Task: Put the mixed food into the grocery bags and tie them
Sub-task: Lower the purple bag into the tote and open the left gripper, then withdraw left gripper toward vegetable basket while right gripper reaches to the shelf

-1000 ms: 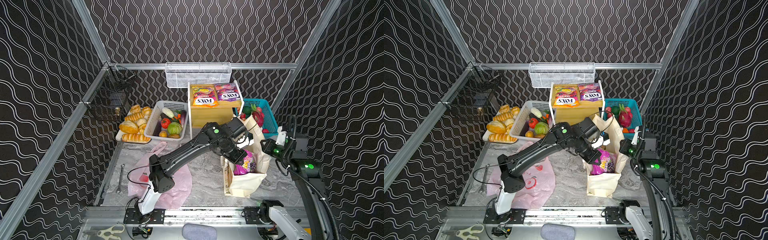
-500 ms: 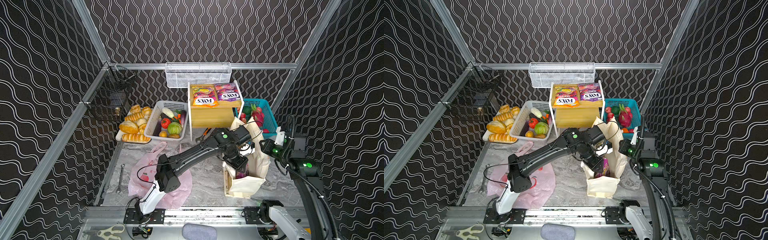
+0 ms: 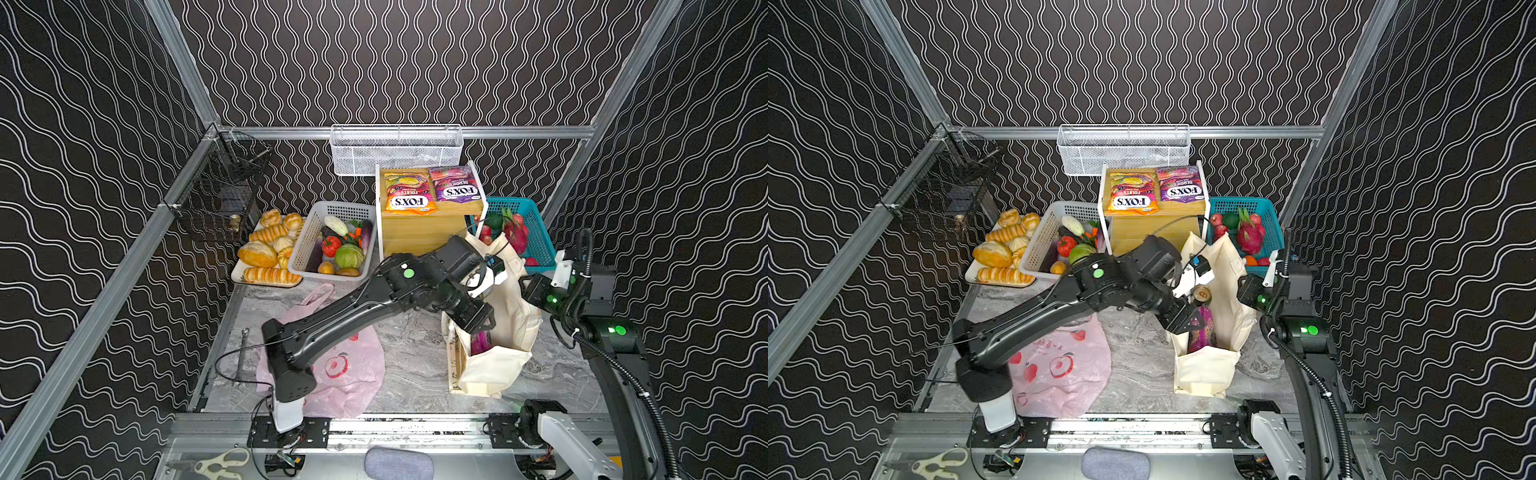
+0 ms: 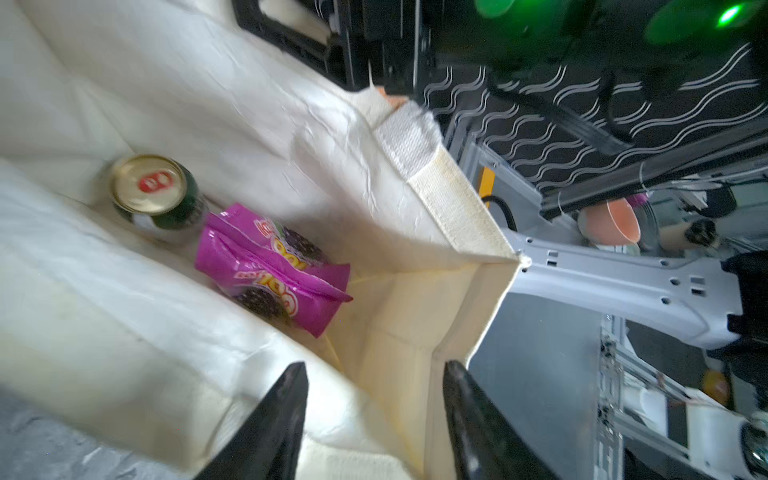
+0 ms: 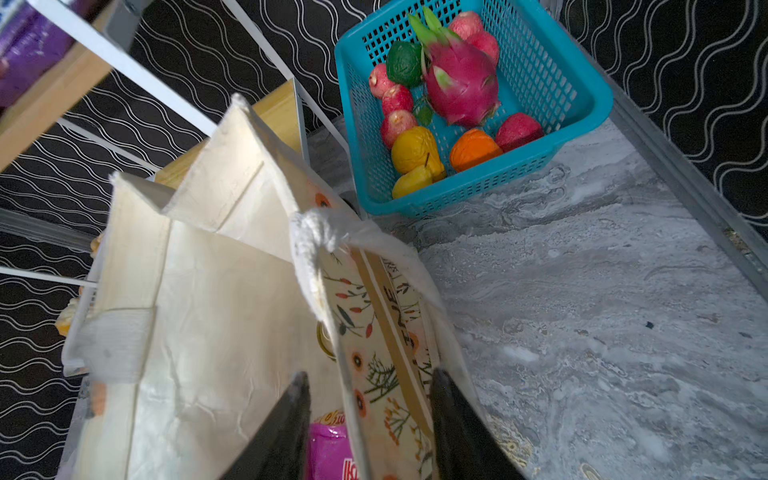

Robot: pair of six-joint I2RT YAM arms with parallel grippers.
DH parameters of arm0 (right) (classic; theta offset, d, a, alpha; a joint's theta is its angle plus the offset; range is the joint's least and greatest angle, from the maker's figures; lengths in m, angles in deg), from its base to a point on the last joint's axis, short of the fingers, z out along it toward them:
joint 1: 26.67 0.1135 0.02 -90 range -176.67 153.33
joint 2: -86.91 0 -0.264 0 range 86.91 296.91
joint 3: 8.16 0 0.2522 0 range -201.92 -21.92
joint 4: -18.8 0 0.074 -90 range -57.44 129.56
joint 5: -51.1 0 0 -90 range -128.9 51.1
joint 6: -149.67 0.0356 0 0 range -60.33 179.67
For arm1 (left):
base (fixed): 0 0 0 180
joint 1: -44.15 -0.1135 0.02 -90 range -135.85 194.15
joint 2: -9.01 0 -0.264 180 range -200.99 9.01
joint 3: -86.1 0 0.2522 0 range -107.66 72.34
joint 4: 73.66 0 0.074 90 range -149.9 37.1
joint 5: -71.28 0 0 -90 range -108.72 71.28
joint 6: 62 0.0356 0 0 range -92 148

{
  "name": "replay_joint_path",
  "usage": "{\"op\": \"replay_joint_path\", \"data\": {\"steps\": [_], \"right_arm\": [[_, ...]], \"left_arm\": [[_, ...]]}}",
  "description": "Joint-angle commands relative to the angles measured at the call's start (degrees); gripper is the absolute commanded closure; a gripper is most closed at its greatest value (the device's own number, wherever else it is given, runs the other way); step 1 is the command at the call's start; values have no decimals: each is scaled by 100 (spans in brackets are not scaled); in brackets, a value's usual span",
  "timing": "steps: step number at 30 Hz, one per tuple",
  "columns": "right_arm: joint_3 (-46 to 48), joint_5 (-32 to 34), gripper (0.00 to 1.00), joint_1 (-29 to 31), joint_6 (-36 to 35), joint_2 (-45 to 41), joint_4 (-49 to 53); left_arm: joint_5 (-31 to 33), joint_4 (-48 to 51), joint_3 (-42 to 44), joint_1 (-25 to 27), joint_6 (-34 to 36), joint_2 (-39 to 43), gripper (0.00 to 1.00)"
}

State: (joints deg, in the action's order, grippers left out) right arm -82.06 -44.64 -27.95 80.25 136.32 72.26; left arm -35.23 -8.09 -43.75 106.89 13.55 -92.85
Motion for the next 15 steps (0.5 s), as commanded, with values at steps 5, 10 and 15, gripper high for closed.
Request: {"op": "replay_joint_path", "data": {"steps": [5,10,15], "right_arm": [[-638,-267,36,-9,60,-33,-125],[-1155,-1133,32,1,136,123,-419],[-1453,-2618,34,17,902,735,-1375]], "left_arm": [[1033,-1489,1083,-1020,-163,1131,45],[706,-1895,1528,-2240,-594,1683,46],[-46,-1933,1510,-3365,-971,1597,44]]}}
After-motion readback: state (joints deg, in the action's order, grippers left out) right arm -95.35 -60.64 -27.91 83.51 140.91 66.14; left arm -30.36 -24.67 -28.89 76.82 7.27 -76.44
